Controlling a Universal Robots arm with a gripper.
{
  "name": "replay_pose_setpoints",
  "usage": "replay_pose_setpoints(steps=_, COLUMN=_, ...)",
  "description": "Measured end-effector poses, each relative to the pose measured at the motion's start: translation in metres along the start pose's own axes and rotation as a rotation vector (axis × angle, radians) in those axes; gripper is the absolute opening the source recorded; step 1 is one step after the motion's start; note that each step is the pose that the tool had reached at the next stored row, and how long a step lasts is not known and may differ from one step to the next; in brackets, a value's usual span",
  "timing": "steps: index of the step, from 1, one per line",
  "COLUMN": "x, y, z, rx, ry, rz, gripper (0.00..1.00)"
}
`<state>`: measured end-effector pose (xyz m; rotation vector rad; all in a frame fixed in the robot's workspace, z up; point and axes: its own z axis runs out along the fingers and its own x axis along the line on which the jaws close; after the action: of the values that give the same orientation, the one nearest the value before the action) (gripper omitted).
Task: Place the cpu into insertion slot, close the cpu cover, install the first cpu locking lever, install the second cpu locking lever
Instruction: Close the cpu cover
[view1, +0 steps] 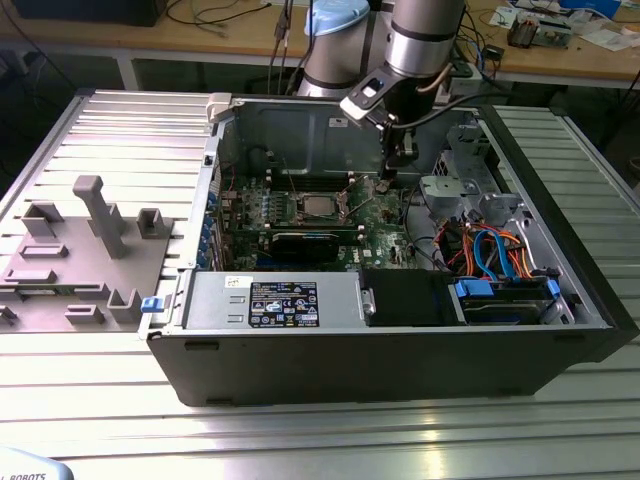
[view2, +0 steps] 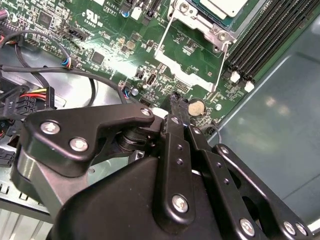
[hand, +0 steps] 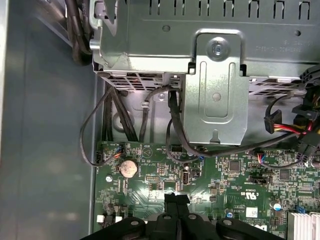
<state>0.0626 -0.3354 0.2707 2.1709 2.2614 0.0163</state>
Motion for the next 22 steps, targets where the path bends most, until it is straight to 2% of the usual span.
replay_pose_setpoints(steps=13, x=0.0000, y=-0.0005, z=0.0046, rx=0.0000, ry=0.0000, rz=0.000, gripper=0.11)
replay_pose_setpoints(steps=16, x=0.0000, y=-0.0010, z=0.0092, rx=0.0000, ry=0.0000, rz=0.000, gripper=0.11)
replay_pose_setpoints(steps=17, x=0.0002, y=-0.0028, z=0.0140, rx=0.0000, ry=0.0000, rz=0.000, gripper=0.11)
replay_pose_setpoints(steps=18, x=0.0010, y=-0.0020, z=0.0211, rx=0.0000, ry=0.0001, rz=0.000, gripper=0.11)
replay_pose_setpoints(steps=22, x=0.0012, y=-0.0032, z=0.0237, rx=0.0000, ry=-0.0002, rz=0.000, gripper=0.11)
